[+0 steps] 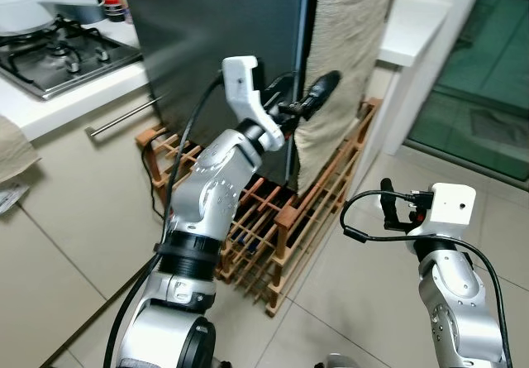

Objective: Restocking fridge

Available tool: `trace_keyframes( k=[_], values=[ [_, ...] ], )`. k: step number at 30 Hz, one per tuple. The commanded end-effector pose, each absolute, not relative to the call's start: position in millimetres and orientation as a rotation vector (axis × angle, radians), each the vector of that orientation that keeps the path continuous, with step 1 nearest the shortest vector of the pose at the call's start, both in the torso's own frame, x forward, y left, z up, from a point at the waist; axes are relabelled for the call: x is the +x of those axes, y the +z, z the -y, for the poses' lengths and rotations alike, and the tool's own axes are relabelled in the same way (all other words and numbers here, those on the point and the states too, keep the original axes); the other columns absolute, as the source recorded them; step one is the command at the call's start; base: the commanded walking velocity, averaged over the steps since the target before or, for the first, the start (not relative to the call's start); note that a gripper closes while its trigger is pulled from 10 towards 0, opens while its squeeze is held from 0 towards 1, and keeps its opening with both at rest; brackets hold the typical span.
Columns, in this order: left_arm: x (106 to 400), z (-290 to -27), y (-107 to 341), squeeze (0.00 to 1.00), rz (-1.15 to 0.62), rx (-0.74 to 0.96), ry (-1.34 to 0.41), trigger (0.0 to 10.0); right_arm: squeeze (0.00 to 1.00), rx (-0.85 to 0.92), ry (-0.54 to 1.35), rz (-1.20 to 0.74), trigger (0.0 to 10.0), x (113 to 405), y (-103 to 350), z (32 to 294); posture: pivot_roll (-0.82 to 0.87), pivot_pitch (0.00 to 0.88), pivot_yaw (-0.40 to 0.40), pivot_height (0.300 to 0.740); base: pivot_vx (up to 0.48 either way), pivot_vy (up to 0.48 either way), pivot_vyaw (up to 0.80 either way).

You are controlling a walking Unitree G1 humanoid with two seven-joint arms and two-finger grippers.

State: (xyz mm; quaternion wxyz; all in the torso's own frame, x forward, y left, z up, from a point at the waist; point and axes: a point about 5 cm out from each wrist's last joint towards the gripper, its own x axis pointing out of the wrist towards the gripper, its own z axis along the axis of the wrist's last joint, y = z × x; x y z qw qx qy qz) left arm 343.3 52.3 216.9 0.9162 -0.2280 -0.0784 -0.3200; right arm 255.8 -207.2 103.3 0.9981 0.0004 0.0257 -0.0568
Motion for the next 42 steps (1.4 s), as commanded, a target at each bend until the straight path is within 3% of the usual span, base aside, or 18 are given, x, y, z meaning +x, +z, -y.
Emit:
trace_keyframes(
  k=[1, 5, 7, 8, 9, 13, 19, 25, 37, 42],
  values=[
    [344, -56, 224, 0.0, 0.205, -0.438, -0.61, 10.0, 0.0, -0.021, -0.127, -0.002, 10.0, 259, 113, 210, -0.16, 0.0, 0.029, 0.711, 0.0, 0.0, 0.0],
    [350, -52, 216, 0.0, 0.171, -0.385, -0.547, 10.0, 0.0, -0.034, -0.135, 0.02, 10.0, 263, 113, 210, -0.16, 0.0, 0.028, 0.711, 0.0, 0.0, 0.0],
    [356, -76, 203, 0.0, 0.152, -0.306, -0.434, 10.0, 0.0, -0.047, -0.134, 0.051, 10.0, 264, 117, 208, -0.16, 0.0, 0.035, 0.711, 0.0, 0.0, 0.0],
    [356, -76, 203, 0.0, 0.152, -0.306, -0.434, 10.0, 0.0, -0.047, -0.134, 0.051, 10.0, 264, 117, 208, -0.16, 0.0, 0.035, 0.711, 0.0, 0.0, 0.0],
    [356, -96, 191, 0.0, 0.123, -0.265, -0.358, 10.0, 0.0, -0.057, -0.132, 0.072, 10.0, 262, 120, 208, -0.16, 0.0, 0.037, 0.711, 0.0, 0.0, 0.0],
    [343, -133, 165, 0.0, 0.074, -0.176, -0.224, 10.0, 0.0, -0.113, -0.177, 0.175, 10.0, 253, 134, 212, -0.15, 0.0, 0.035, 0.711, 0.0, 0.0, 0.0],
    [313, -154, 153, 0.0, 0.081, -0.171, -0.12, 10.0, 0.0, -0.153, -0.27, 0.256, 10.0, 239, 144, 225, -0.11, 0.0, 0.017, 0.711, 0.0, 0.0, 0.0],
    [315, -155, 166, 0.0, 0.137, -0.179, -0.117, 10.0, 0.0, -0.129, -0.217, 0.203, 10.0, 249, 134, 218, -0.1, 0.0, 0.009, 0.711, 0.0, 0.0, 0.0],
    [340, -132, 173, 0.0, 0.099, -0.209, -0.119, 10.0, 0.0, -0.116, -0.151, 0.215, 10.0, 268, 139, 205, -0.13, 0.0, 0.022, 0.711, 0.162, -0.408, 0.0],
    [357, -116, 176, 0.0, 0.06, -0.171, -0.143, 10.0, 0.0, -0.12, -0.144, 0.216, 10.0, 270, 139, 204, -0.15, 0.0, 0.029, 0.711, 0.306, -0.052, 0.0]
  ],
)
